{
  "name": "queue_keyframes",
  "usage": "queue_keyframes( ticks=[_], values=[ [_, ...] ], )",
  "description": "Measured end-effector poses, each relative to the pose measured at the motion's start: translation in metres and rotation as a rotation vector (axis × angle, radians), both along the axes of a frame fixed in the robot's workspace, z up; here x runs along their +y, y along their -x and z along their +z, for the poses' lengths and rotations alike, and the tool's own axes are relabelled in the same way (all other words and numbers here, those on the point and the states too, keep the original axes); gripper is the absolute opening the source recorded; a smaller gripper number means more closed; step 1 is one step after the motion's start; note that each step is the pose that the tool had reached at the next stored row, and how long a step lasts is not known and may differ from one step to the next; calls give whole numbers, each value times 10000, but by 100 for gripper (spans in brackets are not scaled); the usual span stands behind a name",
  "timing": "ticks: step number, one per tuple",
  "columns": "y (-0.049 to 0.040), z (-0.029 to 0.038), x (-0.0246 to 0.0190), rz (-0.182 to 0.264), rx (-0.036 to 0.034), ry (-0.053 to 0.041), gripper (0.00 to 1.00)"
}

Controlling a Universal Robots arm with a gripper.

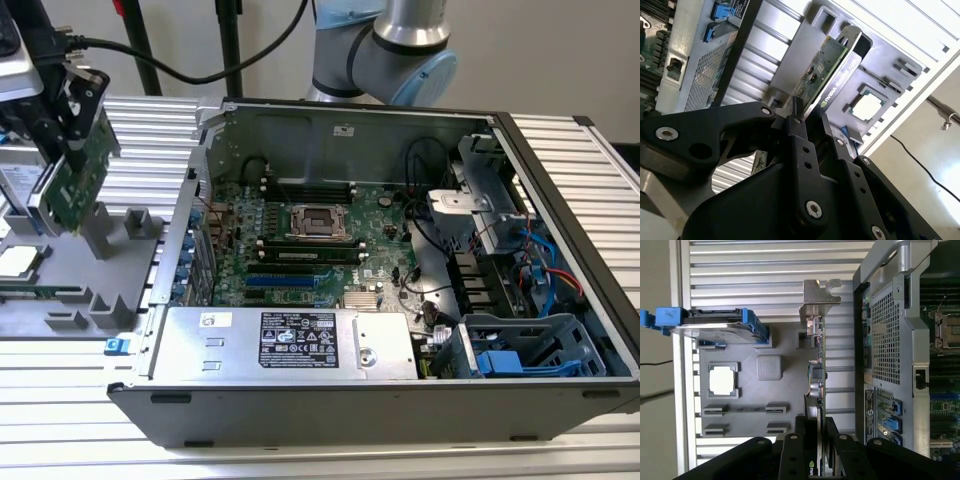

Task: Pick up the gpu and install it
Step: 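Pick up the gpu and move the gpu toward the slot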

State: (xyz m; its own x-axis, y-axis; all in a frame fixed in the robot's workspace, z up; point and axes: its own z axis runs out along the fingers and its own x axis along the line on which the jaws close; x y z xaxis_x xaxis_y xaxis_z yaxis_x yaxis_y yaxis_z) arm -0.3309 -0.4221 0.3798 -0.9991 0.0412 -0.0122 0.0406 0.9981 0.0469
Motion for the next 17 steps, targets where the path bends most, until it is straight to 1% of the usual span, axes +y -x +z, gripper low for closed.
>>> queue_keyframes(
  ticks=[9, 17],
  values=[
    [0, 63, 0, 0, 0, 0, 0],
    [0, 132, 0, 0, -1, 0, 0]
  ],
)
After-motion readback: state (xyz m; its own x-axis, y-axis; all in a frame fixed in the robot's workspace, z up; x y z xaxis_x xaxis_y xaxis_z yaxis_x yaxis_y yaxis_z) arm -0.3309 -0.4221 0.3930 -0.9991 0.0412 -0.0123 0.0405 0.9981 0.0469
